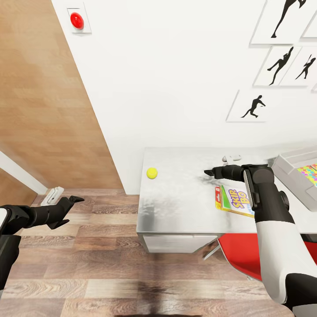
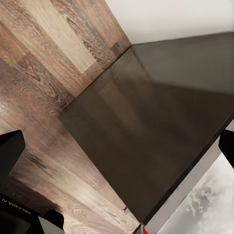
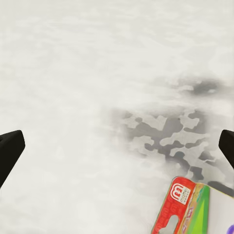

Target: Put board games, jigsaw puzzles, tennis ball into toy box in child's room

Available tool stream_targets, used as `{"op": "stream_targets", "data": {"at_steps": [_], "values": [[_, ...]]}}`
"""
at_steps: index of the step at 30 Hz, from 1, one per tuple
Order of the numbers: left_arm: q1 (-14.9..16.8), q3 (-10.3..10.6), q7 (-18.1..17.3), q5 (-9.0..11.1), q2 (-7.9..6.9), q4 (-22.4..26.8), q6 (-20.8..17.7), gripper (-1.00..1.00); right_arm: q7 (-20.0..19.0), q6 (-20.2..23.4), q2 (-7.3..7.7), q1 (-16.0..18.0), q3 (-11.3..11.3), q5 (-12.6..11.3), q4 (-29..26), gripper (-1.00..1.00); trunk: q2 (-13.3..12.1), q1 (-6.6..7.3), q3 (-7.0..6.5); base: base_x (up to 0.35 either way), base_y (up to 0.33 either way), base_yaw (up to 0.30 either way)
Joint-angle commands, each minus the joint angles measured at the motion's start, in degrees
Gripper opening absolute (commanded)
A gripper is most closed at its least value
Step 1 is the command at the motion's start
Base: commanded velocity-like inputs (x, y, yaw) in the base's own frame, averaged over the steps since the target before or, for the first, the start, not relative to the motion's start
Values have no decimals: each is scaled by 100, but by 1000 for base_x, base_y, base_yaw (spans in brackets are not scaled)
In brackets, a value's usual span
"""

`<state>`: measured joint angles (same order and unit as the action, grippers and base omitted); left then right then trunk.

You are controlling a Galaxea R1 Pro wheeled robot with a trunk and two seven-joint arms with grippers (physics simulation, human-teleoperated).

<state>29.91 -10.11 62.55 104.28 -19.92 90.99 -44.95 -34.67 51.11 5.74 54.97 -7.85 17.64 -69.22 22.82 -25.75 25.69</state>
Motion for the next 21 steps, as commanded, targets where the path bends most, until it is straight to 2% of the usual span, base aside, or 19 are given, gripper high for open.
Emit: {"op": "stream_targets", "data": {"at_steps": [1, 13, 21], "values": [[6, -7, 54, 44, 0, 4, -29, 100, -57, 14, -1, 5, -6, 60, -5, 100, 10, -3, 9, 0, 0, 0], [12, -2, 63, 58, -12, 1, -20, 100, -57, 28, -9, 36, -12, 75, -20, 100, 10, -3, 5, 0, 0, 0], [17, 5, 70, 99, -40, -5, -33, 100, -63, 287, -35, 96, -30, 80, -278, 100, 10, -3, -39, 0, 0, 0]]}}
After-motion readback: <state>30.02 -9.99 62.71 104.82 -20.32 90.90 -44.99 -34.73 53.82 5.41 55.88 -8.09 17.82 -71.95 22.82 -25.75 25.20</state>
